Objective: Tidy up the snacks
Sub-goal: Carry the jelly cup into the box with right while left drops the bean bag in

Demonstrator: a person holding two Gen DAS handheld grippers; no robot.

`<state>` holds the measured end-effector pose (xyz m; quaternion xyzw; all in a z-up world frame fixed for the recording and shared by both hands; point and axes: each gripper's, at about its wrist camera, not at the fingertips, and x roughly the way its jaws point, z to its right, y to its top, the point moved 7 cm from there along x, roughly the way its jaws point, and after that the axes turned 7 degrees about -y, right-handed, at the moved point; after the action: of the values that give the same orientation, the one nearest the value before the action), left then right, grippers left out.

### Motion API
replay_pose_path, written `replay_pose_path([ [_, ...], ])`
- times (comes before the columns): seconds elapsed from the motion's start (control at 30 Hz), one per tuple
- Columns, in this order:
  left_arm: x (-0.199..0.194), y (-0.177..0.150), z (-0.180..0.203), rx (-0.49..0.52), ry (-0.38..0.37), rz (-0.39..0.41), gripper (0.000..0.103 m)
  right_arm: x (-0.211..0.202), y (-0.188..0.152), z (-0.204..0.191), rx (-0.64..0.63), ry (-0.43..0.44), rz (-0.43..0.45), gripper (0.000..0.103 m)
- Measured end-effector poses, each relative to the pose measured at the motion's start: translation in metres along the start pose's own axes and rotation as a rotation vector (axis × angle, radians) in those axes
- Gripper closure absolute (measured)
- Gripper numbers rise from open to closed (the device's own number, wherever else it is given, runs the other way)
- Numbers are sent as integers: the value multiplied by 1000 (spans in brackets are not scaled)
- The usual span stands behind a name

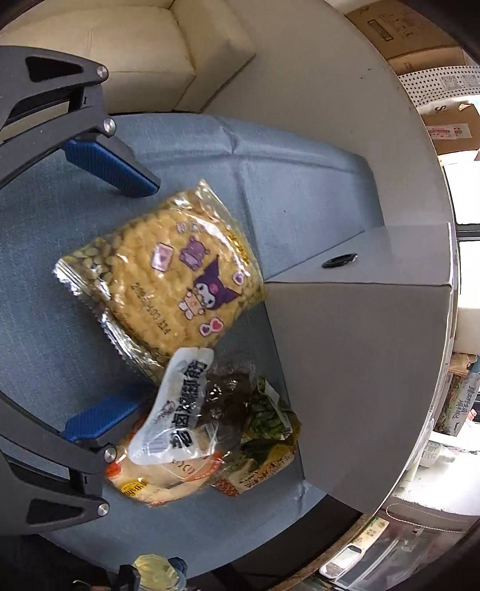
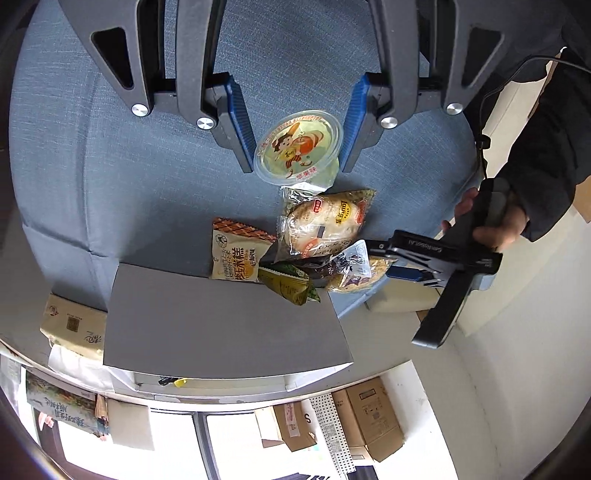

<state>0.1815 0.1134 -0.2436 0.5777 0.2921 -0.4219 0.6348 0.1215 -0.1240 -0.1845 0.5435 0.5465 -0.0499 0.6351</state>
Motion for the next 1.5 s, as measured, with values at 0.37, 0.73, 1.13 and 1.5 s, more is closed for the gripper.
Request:
replay_pose_path([
  [0.37,15,23,-14,15,37,22,14,5,-6,1,25,5,-17,54],
  [0.73,-31,8,-18,-30,55,99,25,4,-7,-3,10,0,-21,54],
  [1.13,-122,12,43,-49,14,272,25,-21,31,3,5,-46,71,54],
  [1.5,-141,133,72,-44,-31,384,24,-41,152,39,12,-136,227,54],
])
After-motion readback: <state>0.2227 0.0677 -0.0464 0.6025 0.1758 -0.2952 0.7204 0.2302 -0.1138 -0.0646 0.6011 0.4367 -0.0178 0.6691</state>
